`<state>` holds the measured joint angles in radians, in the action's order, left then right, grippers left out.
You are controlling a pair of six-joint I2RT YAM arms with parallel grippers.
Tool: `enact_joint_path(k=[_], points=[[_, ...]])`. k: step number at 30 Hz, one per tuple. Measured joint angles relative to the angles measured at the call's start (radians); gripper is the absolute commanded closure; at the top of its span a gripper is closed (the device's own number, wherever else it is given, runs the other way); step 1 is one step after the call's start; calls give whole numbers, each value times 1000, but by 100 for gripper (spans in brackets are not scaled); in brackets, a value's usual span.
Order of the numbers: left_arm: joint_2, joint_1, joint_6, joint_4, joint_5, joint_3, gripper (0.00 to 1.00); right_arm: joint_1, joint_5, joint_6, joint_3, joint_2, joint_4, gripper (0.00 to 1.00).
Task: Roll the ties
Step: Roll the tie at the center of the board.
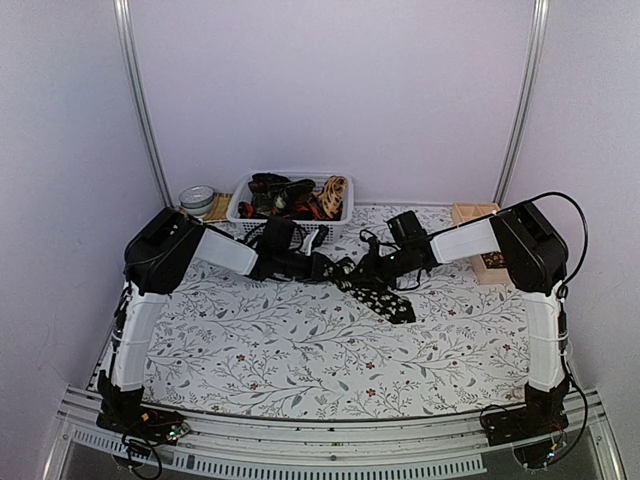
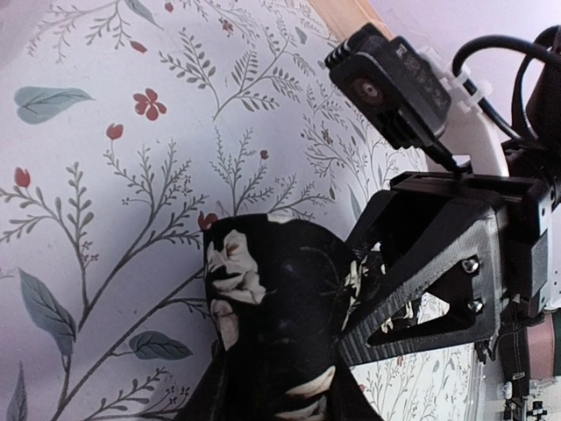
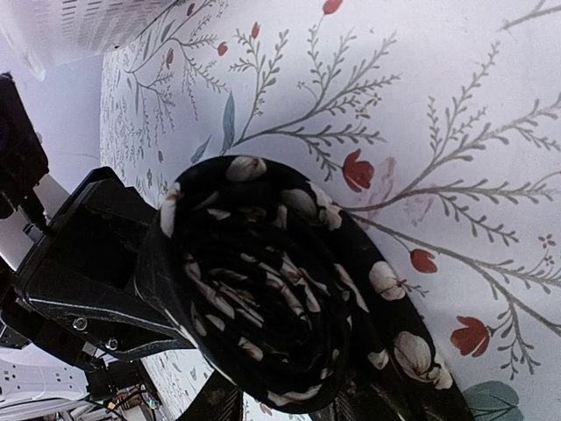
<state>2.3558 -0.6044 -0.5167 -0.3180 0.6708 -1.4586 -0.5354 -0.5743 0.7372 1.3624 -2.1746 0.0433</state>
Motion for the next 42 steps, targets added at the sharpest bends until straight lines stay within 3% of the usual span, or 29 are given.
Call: enact_joint_path(k=[7, 17, 20, 28, 42], points=[[-25, -9, 13, 5, -54, 22, 100, 0, -15, -3, 2, 3, -10, 49], [-106, -73, 118, 138, -301, 29, 100, 5, 103, -79, -121, 156, 107, 45], [-114, -98, 154, 183, -381, 7, 100, 13, 149, -111, -183, 220, 144, 46], [-116, -115, 176, 203, -453, -3, 100, 39, 192, -176, -267, 261, 128, 64], [-147, -119, 113, 245, -475, -25, 100, -10, 235, -225, -337, 297, 76, 66]])
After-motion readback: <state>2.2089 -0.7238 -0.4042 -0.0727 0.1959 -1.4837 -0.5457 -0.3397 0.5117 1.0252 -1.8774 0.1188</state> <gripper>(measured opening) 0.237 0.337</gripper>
